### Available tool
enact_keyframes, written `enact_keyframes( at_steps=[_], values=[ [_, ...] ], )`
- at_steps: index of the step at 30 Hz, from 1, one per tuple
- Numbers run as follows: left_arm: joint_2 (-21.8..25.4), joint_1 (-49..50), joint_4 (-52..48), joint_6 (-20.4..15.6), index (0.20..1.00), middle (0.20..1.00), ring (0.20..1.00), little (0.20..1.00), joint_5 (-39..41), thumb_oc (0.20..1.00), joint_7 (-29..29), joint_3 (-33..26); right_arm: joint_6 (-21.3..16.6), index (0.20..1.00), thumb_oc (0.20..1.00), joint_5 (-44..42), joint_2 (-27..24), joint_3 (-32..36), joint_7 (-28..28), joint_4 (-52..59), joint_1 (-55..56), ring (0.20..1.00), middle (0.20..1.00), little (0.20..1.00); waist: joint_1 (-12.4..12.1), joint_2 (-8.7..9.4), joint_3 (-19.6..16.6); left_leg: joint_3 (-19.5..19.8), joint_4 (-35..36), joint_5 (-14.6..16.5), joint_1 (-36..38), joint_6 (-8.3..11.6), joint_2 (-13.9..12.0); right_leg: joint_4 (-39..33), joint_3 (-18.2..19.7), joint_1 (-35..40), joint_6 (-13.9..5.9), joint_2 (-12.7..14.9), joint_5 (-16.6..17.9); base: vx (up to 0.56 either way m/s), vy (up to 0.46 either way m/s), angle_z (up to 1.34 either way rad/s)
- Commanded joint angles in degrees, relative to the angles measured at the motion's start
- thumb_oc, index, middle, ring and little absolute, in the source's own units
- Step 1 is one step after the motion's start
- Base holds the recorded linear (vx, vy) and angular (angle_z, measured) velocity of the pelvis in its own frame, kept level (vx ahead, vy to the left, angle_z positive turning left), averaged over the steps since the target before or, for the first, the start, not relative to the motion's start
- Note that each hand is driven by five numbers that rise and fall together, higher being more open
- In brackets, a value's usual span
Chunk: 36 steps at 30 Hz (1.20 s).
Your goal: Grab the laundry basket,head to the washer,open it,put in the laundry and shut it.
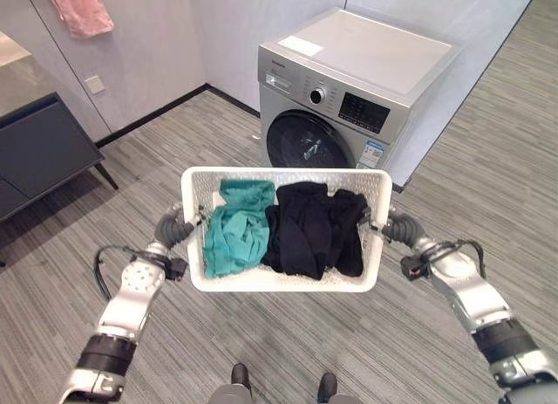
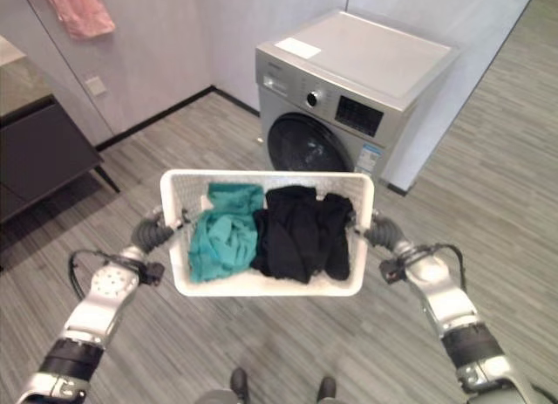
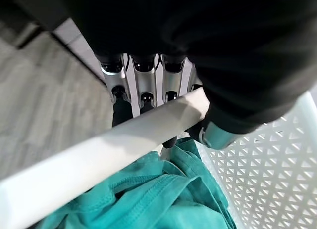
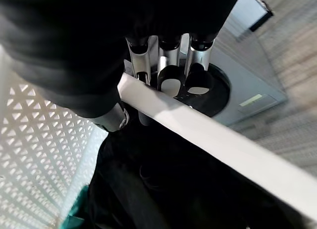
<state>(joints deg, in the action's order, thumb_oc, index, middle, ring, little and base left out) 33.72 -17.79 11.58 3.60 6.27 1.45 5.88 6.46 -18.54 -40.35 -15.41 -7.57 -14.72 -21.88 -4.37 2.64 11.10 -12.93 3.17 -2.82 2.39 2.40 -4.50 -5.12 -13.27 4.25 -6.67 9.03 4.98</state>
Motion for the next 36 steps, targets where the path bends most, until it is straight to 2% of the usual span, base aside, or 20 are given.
enact_keyframes(
  at_steps=[1, 3, 5, 6, 7, 9, 11, 12, 13, 16, 18, 22, 25, 27, 29, 30, 32, 33, 34, 36],
  values=[
    [7.6, -8.5, 2.6, -4.2, 0.2, 0.2, 0.2, 0.2, 2.1, 0.2, 5.3, -3.9, -1.7, 0.2, 0.2, -0.9, -8.5, 2.6, 2.6, -3.3, -7.2, 0.2, 0.2, 0.2, -1.6, 2.21, -1.2, 1.6, -11.4, 10.5, -4.5, -0.5, -0.7, 0.6, -2.1, 1.4, -3.7, 8.9, -0.2, -0.01, 0.154, -0.01],
    [8.0, -9.6, 3.0, -4.0, 0.2, 0.2, 0.2, 0.2, 2.2, 0.2, 5.5, -3.6, -1.4, 0.2, 0.2, -0.9, -9.1, 3.0, 2.7, -2.9, -7.3, 0.2, 0.2, 0.2, -1.4, 2.16, -1.1, 1.7, -12.0, 11.1, -4.7, -1.1, -0.2, 2.3, -1.9, 0.7, -3.84, 9.7, 0.0, 0.03, 0.161, -0.02],
    [9.7, -13.1, 4.2, -3.5, 0.2, 0.2, 0.2, 0.2, 2.2, 0.2, 5.4, -1.3, -1.3, 0.2, 0.2, -1.5, -10.9, 4.6, 2.9, -1.2, -6.8, 0.2, 0.2, 0.2, -0.3, 1.19, -0.7, 3.0, -11.7, 12.1, -4.0, -3.12, 1.7, 11.2, 0.2, -2.0, -3.26, 11.1, -0.1, 0.09, 0.328, 0.05],
    [10.7, -15.7, 5.0, -3.1, 0.2, 0.2, 0.2, 0.2, 2.0, 0.2, 5.5, 0.6, -1.3, 0.2, 0.2, -1.6, -11.5, 5.8, 3.3, 0.1, -6.6, 0.2, 0.2, 0.2, 0.4, 0.67, 0.0, 3.7, -11.1, 12.3, -2.8, -4.41, 2.7, 17.7, 1.6, -4.8, -2.55, 11.1, 0.3, 0.07, 0.214, 0.18],
    [10.7, -15.8, 5.1, -3.1, 0.2, 0.2, 0.2, 0.2, 2.0, 0.2, 5.6, 0.6, -1.3, 0.2, 0.2, -1.6, -11.5, 5.9, 3.3, 0.1, -6.6, 0.2, 0.2, 0.2, 0.4, 0.72, 0.0, 3.7, -11.1, 12.2, -2.9, -4.42, 2.7, 17.8, 1.7, -4.9, -2.55, 11.1, 0.3, 0.06, 0.197, 0.31],
    [12.4, -18.4, 5.0, -2.9, 0.2, 0.2, 0.2, 0.2, 2.3, 0.2, 5.5, 2.2, -1.9, 0.2, 0.2, -2.5, -12.1, 4.7, 3.9, -0.6, -9.6, 0.2, 0.2, 0.2, 0.9, -0.46, 1.7, 3.4, -10.4, 13.2, 0.2, -5.87, 3.0, 26.4, -0.4, -8.2, -2.08, 10.7, 0.4, 0.09, 0.164, 0.08],
    [12.5, -19.1, 5.1, -3.0, 0.2, 0.2, 0.2, 0.2, 2.7, 0.2, 5.3, 2.6, -2.1, 0.2, 0.2, -3.0, -12.7, 4.4, 4.0, -1.4, -10.7, 0.2, 0.2, 0.2, 1.3, -0.56, 1.9, 3.5, -9.5, 12.8, 1.2, -6.03, 3.3, 27.2, -0.2, -9.5, -1.95, 9.4, 0.3, 0.15, 0.101, -0.16],
    [13.0, -21.3, 6.1, -3.3, 0.2, 0.2, 0.2, 0.2, 3.6, 0.2, 5.0, 4.5, -2.6, 0.2, 0.2, -5.5, -14.2, 3.6, 4.6, -2.8, -13.0, 0.2, 0.2, 0.2, 2.4, -1.03, 1.6, 4.1, -7.5, 13.0, 3.8, -5.84, 3.7, 25.8, -0.1, -11.6, -1.79, 5.9, -1.8, 0.24, 0.08, -0.01],
    [13.6, -23.0, 7.1, -3.5, 0.2, 0.2, 0.2, 0.2, 4.1, 0.2, 4.9, 5.5, -3.0, 0.2, 0.2, -6.7, -15.3, 3.2, 5.0, -3.7, -14.0, 0.2, 0.2, 0.2, 3.0, -1.21, 1.2, 4.3, -6.4, 12.7, 4.6, -5.59, 3.9, 23.6, -0.5, -12.3, -1.46, 4.4, -2.3, 0.25, 0.057, 0.13],
    [14.5, -25.6, 9.2, -3.7, 0.2, 0.2, 0.2, 0.2, 4.9, 0.2, 5.1, 7.2, -3.6, 0.2, 0.2, -9.0, -17.7, 2.6, 5.6, -5.8, -15.8, 0.2, 0.2, 0.2, 4.2, -1.31, 0.9, 4.8, -4.8, 13.4, 7.1, -5.11, 4.4, 19.5, -0.9, -14.0, -1.25, 1.6, -2.7, 0.15, 0.004, 0.17],
    [14.8, -27.5, 10.6, -3.9, 0.2, 0.2, 0.2, 0.2, 5.5, 0.2, 5.4, 8.0, -3.9, 0.2, 0.2, -10.4, -19.5, 2.6, 6.2, -7.5, -16.8, 0.2, 0.2, 0.2, 5.3, -1.1, 0.5, 5.4, -4.0, 13.9, 8.6, -4.69, 5.0, 14.0, -0.6, -15.3, -1.45, 0.2, -0.6, 0.24, -0.028, 0.28],
    [15.0, -28.6, 13.1, -4.5, 0.2, 0.2, 0.2, 0.2, 7.5, 0.2, 6.0, 8.0, -4.4, 0.2, 0.2, -12.2, -22.5, 3.9, 6.7, -10.3, -17.7, 0.2, 0.2, 0.2, 6.8, -1.0, -0.1, 6.3, -4.3, 16.3, 11.6, -4.08, 5.2, 8.1, -0.8, -17.6, -2.77, 0.0, 3.3, 0.28, -0.064, 0.25],
    [15.4, -29.8, 18.2, -4.1, 0.2, 0.2, 0.2, 0.2, 8.8, 0.2, 6.0, 9.2, -4.9, 0.2, 0.2, -14.0, -25.9, 4.8, 6.8, -13.2, -19.6, 0.2, 0.2, 0.2, 7.6, -0.7, -1.6, 5.9, -6.7, 18.7, 13.6, -3.01, 4.6, 6.2, -4.3, -15.9, -2.85, 1.6, 4.8, 0.29, -0.107, 0.26],
    [16.2, -30.1, 19.5, -3.9, 0.2, 0.2, 0.2, 0.2, 9.0, 0.2, 5.9, 9.4, -4.8, 0.2, 0.2, -13.7, -26.6, 4.2, 6.6, -13.9, -19.9, 0.2, 0.2, 0.2, 7.4, -0.65, -2.6, 5.0, -7.6, 18.7, 14.2, -2.47, 4.2, 6.0, -6.1, -14.4, -2.51, 1.8, 4.4, 0.25, -0.108, 0.18],
    [17.1, -30.9, 20.5, -3.8, 0.2, 0.2, 0.2, 0.2, 10.3, 0.2, 5.5, 9.9, -4.0, 0.2, 0.2, -13.1, -27.8, 1.8, 6.2, -15.6, -22.1, 0.2, 0.2, 0.2, 7.2, -1.0, -3.9, 3.8, -10.6, 17.4, 14.5, -1.22, 2.8, 5.8, -7.6, -12.0, -1.52, 0.9, 3.3, 0.25, -0.13, -0.11],
    [17.8, -31.7, 21.3, -4.4, 0.2, 0.2, 0.2, 0.2, 11.8, 0.2, 6.0, 10.0, -3.7, 0.2, 0.2, -13.1, -28.4, 0.7, 6.0, -16.7, -22.8, 0.2, 0.2, 0.2, 7.6, -1.4, -4.2, 3.8, -14.2, 14.9, 14.2, 0.37, 1.4, 6.6, -6.9, -11.4, -0.41, -0.5, 2.0, 0.31, -0.201, -0.49],
    [20.0, -34.5, 22.0, -4.9, 0.2, 0.2, 0.2, 0.2, 12.9, 0.2, 6.9, 11.5, -3.5, 0.2, 0.2, -13.8, -30.6, -0.5, 6.0, -18.5, -24.3, 0.2, 0.2, 0.2, 8.3, -1.67, -4.6, 3.6, -25.5, 7.6, 10.5, 3.32, -3.2, 7.0, -6.3, -8.7, 2.33, -3.1, -1.1, 0.3, -0.322, -0.37],
    [22.7, -39.6, 23.0, -4.2, 0.2, 0.2, 0.2, 0.2, 12.9, 0.2, 7.5, 14.3, -3.4, 0.2, 0.2, -14.4, -32.4, -2.3, 6.6, -20.1, -26.9, 0.2, 0.2, 0.2, 8.1, -0.31, -4.3, 3.0, -39.5, -1.1, 5.7, 4.34, -8.0, 6.0, -5.5, -5.1, 6.03, -5.4, -3.7, 0.22, -0.34, -0.13],
    [22.8, -40.1, 23.3, -4.3, 0.2, 0.2, 0.2, 0.2, 13.1, 0.2, 7.5, 14.6, -3.4, 0.2, 0.2, -14.5, -32.3, -2.7, 6.6, -20.4, -27.5, 0.2, 0.2, 0.2, 8.3, -0.53, -4.1, 3.4, -40.3, -0.8, 5.1, 4.55, -8.4, 5.9, -5.7, -5.1, 6.23, -5.8, -3.7, 0.23, -0.347, 0.01],
    [25.4, -45.7, 26.0, -3.8, 0.2, 0.2, 0.2, 0.2, 13.3, 0.2, 7.9, 18.0, -4.2, 0.2, 0.2, -15.2, -31.9, -4.5, 7.3, -21.1, -30.5, 0.2, 0.2, 0.2, 6.7, 0.73, -2.9, 8.0, -54.4, -4.2, -1.1, 3.51, -7.8, 5.0, -4.1, -2.0, 8.81, -7.4, -5.0, 0.21, -0.213, -0.14]
  ],
)
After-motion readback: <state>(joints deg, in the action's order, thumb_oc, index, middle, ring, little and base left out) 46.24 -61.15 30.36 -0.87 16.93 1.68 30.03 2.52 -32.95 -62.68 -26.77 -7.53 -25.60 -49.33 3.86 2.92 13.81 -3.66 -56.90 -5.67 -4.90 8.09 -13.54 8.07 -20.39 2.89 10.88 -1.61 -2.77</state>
